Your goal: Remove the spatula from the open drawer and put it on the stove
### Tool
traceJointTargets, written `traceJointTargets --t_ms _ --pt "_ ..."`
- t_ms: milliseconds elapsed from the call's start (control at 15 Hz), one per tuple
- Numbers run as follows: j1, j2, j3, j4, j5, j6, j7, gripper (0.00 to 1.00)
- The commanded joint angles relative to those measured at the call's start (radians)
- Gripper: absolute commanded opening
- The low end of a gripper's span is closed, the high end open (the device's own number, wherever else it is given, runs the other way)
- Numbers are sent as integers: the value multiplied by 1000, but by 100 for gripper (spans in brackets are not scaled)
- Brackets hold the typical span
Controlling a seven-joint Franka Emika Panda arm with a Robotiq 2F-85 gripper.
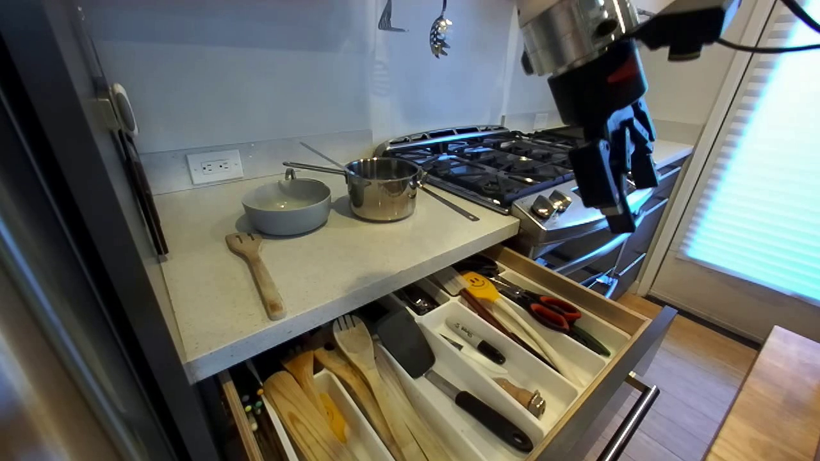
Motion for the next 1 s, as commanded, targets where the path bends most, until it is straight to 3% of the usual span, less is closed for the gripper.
traceJointTargets --t_ms 0,267,333,600,733,933 --pt "-30 168 -24 -72 -50 182 126 100" --pt "-63 379 -84 -98 -66 338 200 100" --pt "-33 270 -72 -114 -48 285 167 100" --pt "-37 385 -106 -98 -45 332 174 100" --pt "-29 375 -105 -114 -36 503 226 100" --pt "19 399 -104 -91 -119 680 364 100"
